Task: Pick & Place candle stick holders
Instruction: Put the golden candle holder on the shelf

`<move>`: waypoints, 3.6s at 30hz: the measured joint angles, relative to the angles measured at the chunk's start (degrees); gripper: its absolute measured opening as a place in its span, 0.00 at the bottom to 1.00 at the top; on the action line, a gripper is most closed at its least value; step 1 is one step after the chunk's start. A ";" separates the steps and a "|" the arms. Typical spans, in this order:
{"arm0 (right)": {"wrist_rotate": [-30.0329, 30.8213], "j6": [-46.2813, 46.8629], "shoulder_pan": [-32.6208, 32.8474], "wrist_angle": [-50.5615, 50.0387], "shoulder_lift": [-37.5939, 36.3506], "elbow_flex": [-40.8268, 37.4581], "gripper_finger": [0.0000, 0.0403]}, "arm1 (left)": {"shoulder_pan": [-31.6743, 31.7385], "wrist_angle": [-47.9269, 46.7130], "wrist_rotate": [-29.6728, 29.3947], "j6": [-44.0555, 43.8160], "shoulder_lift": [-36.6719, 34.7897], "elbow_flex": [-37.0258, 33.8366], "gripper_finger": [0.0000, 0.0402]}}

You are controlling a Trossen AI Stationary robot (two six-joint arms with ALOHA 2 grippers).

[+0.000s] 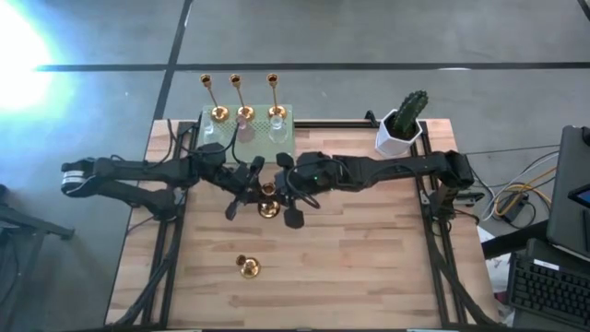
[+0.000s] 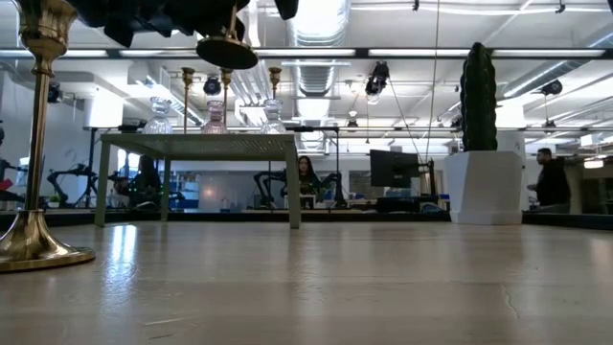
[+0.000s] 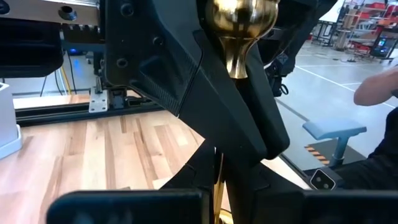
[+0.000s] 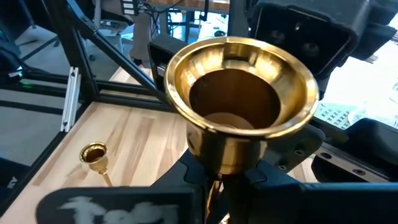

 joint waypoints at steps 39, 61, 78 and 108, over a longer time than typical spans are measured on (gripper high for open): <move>26.23 21.42 6.21 -11.80 -27.95 -28.53 0.28 | -1.94 14.14 -60.85 -1.60 -4.13 -9.62 0.05; 25.76 20.97 6.58 7.62 -35.66 -43.24 0.26 | 4.66 22.58 -64.77 -4.38 1.26 -13.14 0.05; 25.52 19.91 6.58 7.36 -35.65 -43.21 0.25 | 7.65 28.88 -62.34 -5.25 9.16 -12.94 0.05; 25.02 19.67 6.58 7.21 -35.65 -43.25 0.23 | 7.67 26.73 -64.22 -4.94 7.91 -13.20 0.19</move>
